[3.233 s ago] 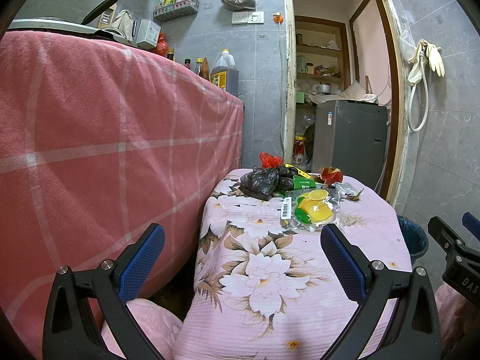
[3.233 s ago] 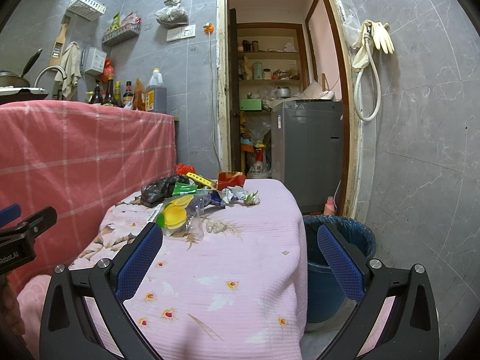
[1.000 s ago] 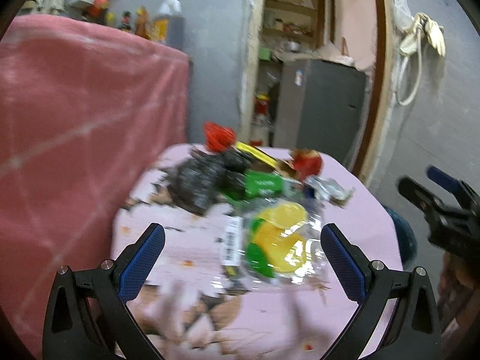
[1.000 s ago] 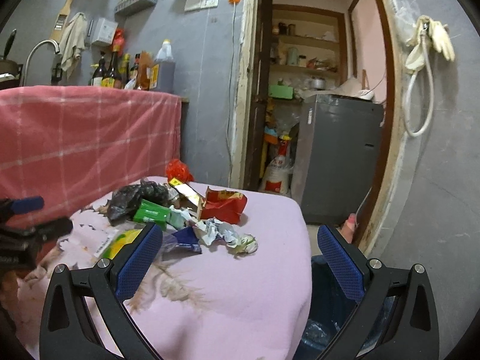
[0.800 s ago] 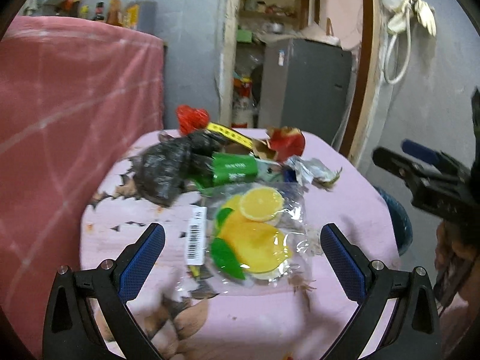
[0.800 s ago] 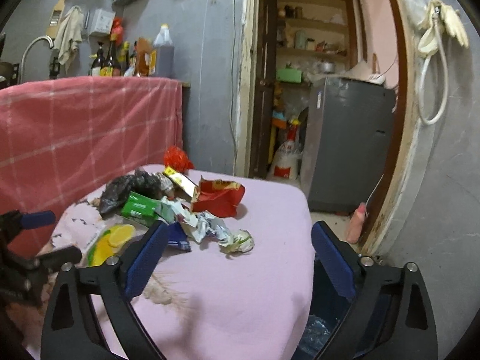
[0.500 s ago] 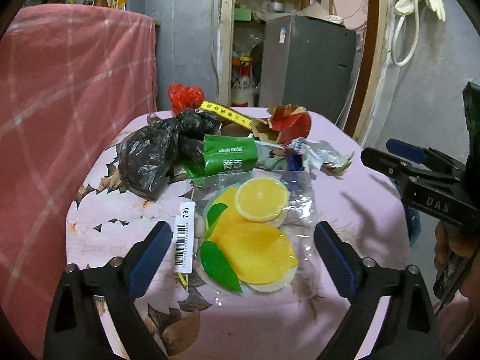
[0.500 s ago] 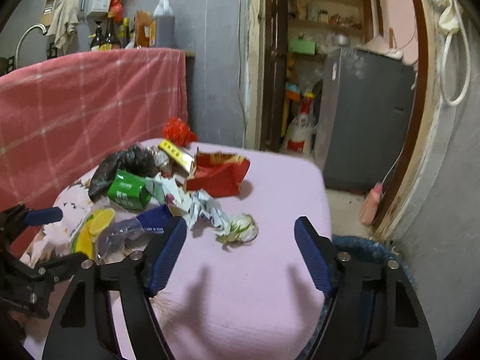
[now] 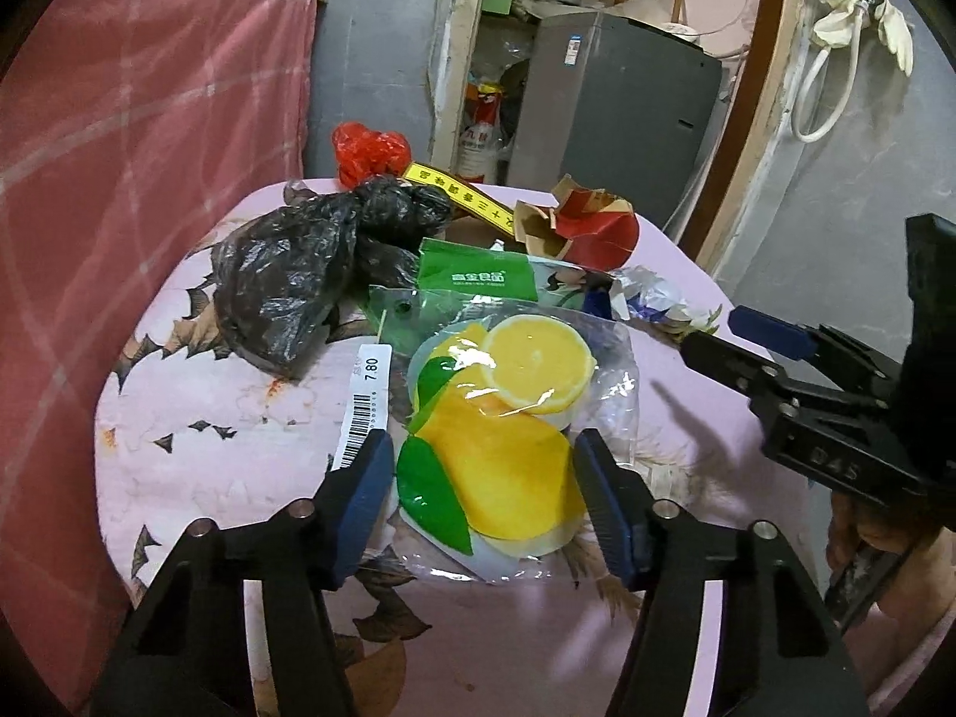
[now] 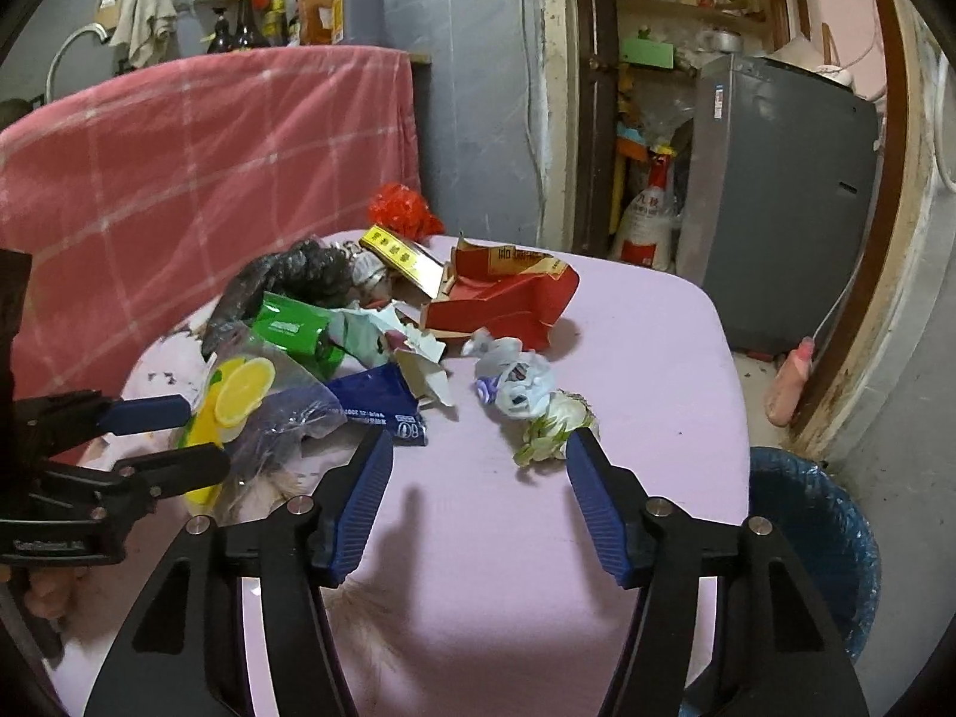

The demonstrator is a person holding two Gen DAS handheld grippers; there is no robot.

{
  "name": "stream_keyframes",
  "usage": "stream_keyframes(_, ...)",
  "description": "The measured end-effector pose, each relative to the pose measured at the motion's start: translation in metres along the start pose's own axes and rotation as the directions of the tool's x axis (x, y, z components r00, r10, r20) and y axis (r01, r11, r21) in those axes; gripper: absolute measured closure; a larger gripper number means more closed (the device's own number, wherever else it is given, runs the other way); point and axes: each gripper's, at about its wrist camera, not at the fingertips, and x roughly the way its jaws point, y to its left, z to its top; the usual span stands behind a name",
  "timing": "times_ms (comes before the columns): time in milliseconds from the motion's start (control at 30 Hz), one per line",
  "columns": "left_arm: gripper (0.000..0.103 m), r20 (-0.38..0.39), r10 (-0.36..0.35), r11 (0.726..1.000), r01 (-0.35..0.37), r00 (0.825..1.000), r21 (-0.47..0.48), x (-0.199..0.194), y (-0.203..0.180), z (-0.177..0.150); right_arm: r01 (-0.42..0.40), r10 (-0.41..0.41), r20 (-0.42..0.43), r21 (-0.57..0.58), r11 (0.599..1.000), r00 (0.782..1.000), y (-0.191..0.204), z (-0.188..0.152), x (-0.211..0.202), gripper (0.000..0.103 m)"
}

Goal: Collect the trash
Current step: 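Reach the left tool to the clear lemon bag while the right tool reaches the crumpled foil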

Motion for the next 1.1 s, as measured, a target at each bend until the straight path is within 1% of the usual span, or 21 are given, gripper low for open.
stream_keyframes(67, 0.057, -0.001, -0.009, 1.0, 0.009, 1.0, 0.006, 0.0, -0.002, 0.001, 0.01, -0.01, -0.003, 0.017, 1.0, 1.0, -0.003, 0.002, 0.003, 0.044)
stream_keyframes(100, 0.058, -0.002, -0.004, 1.0, 0.004, 1.0, 0.011, 0.001, -0.003, 0.002, 0.015, -0.015, -0.002, 0.026, 1.0, 1.0, -0.005, 0.003, 0.004, 0.044)
stream_keyframes(200, 0.066, 0.006, -0.012, 1.0, 0.012, 1.0, 0.017, 0.002, -0.005, 0.002, 0.027, -0.027, 0.007, 0.024, 0.999, 1.0, -0.007, 0.009, 0.008, 0.05)
stream_keyframes(233, 0.071, 0.011, -0.017, 1.0, 0.017, 1.0, 0.018, 0.002, -0.005, 0.003, 0.026, -0.026, 0.009, 0.023, 0.999, 1.0, -0.007, 0.011, 0.009, 0.051)
stream_keyframes(267, 0.08, 0.014, -0.029, 0.999, 0.029, 0.999, 0.019, 0.002, -0.006, 0.004, 0.025, -0.025, 0.012, 0.022, 0.999, 1.0, -0.008, 0.014, 0.011, 0.052)
stream_keyframes(300, 0.082, 0.016, -0.043, 0.999, 0.043, 0.999, 0.016, 0.002, -0.006, 0.006, 0.026, -0.026, 0.012, 0.022, 0.999, 1.0, -0.009, 0.016, 0.013, 0.054)
stream_keyframes(367, 0.095, 0.021, -0.054, 0.999, 0.054, 0.998, 0.009, 0.001, -0.005, 0.008, 0.022, -0.022, 0.005, 0.025, 0.999, 1.0, -0.011, 0.02, 0.018, 0.057)
stream_keyframes(433, 0.101, 0.024, -0.07, 0.997, 0.071, 0.997, -0.009, 0.001, -0.001, 0.01, 0.023, -0.023, -0.013, 0.024, 0.999, 1.0, -0.011, 0.02, 0.024, 0.064)
stream_keyframes(533, 0.103, 0.023, -0.092, 0.995, 0.093, 0.996, -0.045, 0.002, 0.005, 0.011, 0.034, -0.034, -0.04, -0.008, 0.999, 0.999, -0.008, 0.019, 0.031, 0.068)
stream_keyframes(600, 0.103, 0.026, -0.09, 0.994, 0.092, 0.996, -0.059, 0.002, 0.008, 0.01, 0.048, -0.049, -0.04, -0.03, 0.998, 0.998, -0.004, 0.018, 0.032, 0.068)
stream_keyframes(733, 0.103, 0.034, -0.086, 0.992, 0.088, 0.996, -0.086, -0.002, 0.01, 0.007, 0.052, -0.054, -0.045, -0.056, 0.997, 0.997, -0.001, 0.02, 0.035, 0.069)
stream_keyframes(800, 0.103, 0.03, -0.088, 0.992, 0.09, 0.996, -0.088, -0.005, 0.011, 0.005, 0.047, -0.05, -0.052, -0.062, 0.997, 0.997, -0.001, 0.023, 0.037, 0.069)
stream_keyframes(867, 0.103, 0.029, -0.073, 0.994, 0.075, 0.997, -0.078, -0.006, 0.012, 0.006, 0.036, -0.039, -0.064, -0.057, 0.998, 0.997, -0.001, 0.028, 0.043, 0.069)
stream_keyframes(1033, 0.103, 0.001, -0.093, 0.991, 0.093, 0.996, -0.1, -0.006, 0.02, 0.006, 0.036, -0.044, -0.107, -0.076, 0.996, 0.993, 0.002, 0.035, 0.055, 0.069)
stream_keyframes(1100, 0.091, -0.008, -0.094, 0.99, 0.092, 0.996, -0.106, -0.008, 0.023, 0.005, 0.031, -0.039, -0.113, -0.076, 0.997, 0.993, 0.002, 0.034, 0.056, 0.071)
